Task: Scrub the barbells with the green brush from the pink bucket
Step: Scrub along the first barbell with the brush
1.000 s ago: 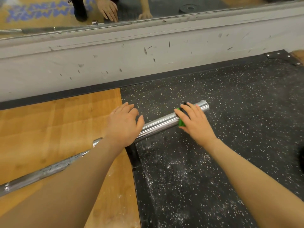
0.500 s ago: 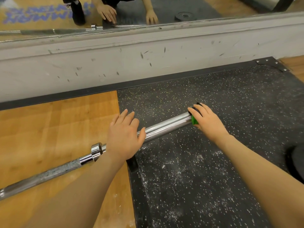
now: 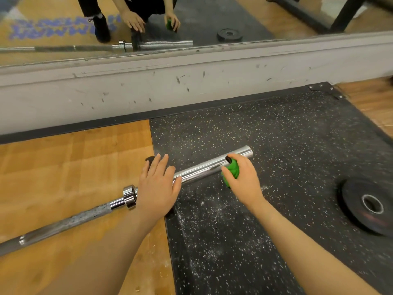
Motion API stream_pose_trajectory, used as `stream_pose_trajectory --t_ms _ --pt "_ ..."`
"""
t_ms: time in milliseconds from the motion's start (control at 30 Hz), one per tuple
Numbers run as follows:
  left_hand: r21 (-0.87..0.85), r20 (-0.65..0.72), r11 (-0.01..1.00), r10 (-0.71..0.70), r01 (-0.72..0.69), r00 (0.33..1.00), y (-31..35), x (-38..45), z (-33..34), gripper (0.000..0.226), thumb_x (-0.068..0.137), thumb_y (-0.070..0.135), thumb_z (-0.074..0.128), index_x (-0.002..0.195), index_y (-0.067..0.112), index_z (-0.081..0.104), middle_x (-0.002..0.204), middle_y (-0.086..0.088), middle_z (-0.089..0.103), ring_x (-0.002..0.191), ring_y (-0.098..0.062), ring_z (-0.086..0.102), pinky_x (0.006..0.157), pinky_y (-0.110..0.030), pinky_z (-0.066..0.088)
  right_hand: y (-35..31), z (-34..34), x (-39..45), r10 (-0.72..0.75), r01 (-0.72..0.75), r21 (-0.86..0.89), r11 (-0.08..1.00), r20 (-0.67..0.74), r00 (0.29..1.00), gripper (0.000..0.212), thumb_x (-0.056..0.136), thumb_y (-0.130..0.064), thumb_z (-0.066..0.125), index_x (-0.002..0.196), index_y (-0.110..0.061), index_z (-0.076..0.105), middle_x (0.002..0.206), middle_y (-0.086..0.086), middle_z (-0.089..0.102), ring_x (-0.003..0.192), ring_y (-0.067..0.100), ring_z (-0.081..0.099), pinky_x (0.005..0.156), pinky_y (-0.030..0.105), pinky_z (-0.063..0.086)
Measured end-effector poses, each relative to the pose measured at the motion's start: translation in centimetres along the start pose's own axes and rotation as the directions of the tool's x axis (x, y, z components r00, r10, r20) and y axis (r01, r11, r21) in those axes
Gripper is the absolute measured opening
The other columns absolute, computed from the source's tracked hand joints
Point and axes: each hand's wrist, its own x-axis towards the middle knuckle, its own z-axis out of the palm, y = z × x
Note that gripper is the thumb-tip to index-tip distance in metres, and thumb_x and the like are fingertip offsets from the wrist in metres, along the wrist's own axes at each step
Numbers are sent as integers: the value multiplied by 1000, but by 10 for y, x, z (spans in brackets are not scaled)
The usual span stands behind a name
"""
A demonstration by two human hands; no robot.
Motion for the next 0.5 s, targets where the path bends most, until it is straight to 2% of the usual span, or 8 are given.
stream_pose_trajectory --t_ms 100,233,300,500 --pt "-18 -24 999 41 -41 999 5 -5 -12 56 93 45 25 110 14 67 140 -12 51 136 -30 40 112 -47 25 -23 12 -11 35 -34 15 999 -36 999 34 88 -40 66 115 -21 59 105 -8 57 99 11 50 84 21 37" --pt "-75 -10 996 40 -41 999 7 -2 -35 44 101 39 31 125 16 59 152 -7 35 145 -24 21 117 -40 9 -49 15 -22 -14 12 -58 998 -30 999 37 89 -34 66 122 -18 59 111 -6 58 104 11 48 88 19 34" --pt "-96 -9 995 37 -37 999 7 -4 -53 39 101 36 36 127 16 57 154 -6 33 146 -22 18 117 -38 5 -66 6 -30 -30 29 -85 996 -17 999 37 91 -32 65 124 -18 58 113 -5 57 106 12 48 87 19 34" --pt "-136 117 991 25 -9 993 18 -22 -145 40 102 36 33 131 20 55 155 -3 29 146 -19 16 117 -36 4 -138 -52 -56 36 -33 -120 992 20 999 36 90 -32 65 123 -19 58 112 -6 59 104 14 52 86 28 46"
